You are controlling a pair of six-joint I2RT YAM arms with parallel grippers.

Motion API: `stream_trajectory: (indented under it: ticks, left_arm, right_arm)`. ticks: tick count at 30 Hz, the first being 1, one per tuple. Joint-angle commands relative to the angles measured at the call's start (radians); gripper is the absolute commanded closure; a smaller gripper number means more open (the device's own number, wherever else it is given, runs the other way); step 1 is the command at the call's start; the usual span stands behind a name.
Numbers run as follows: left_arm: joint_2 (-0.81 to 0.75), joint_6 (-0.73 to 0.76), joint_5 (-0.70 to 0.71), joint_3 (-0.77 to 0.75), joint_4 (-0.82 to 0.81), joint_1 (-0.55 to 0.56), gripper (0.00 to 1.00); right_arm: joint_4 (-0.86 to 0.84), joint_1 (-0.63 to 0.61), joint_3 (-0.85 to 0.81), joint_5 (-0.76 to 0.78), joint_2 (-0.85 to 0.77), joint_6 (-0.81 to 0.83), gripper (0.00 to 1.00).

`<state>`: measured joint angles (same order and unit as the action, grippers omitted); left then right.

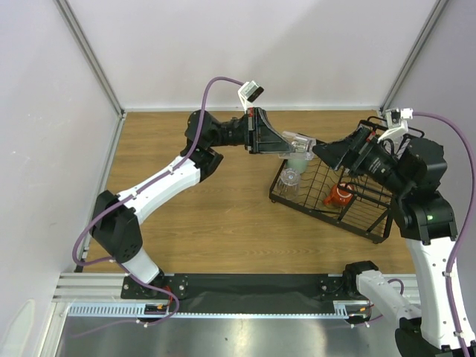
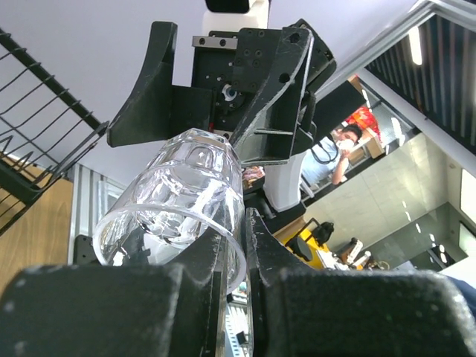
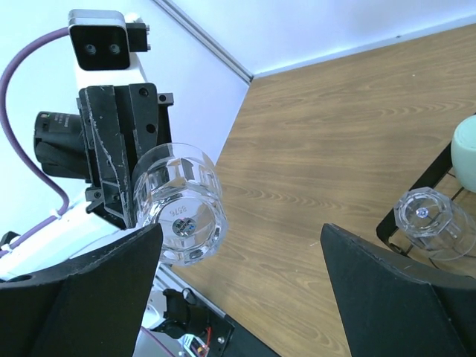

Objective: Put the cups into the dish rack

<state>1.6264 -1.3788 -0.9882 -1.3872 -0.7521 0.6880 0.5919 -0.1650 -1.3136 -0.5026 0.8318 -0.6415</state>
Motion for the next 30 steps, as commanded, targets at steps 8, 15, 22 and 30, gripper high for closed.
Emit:
stream_trajectory:
  ticks: [8, 15, 22, 30]
  left_arm:
    - [-0.065, -0.003, 0.114, 0.128, -0.013, -0.041, 1.0]
    - [-0.094, 0.078, 0.131, 0.099, 0.08, -0.042, 1.0]
    - [-0.057, -0.054, 0.117, 0.134, -0.093, -0.016, 1.0]
    - [-0.028, -0.151, 0.095, 0.125, -0.217, 0.002, 1.0]
  right_arm:
    - [-0.044, -0.021, -0.042, -0.062, -0.014, 0.003, 0.04]
    - [-0.089, -0.021, -0.019, -0.115, -0.003, -0.041, 0.04]
    - [-0.107, -0.021, 0.007, -0.149, 0.041, -0.055, 0.0]
    - [-0.119, -0.021, 0.027, -0.151, 0.041, -0.064, 0.01]
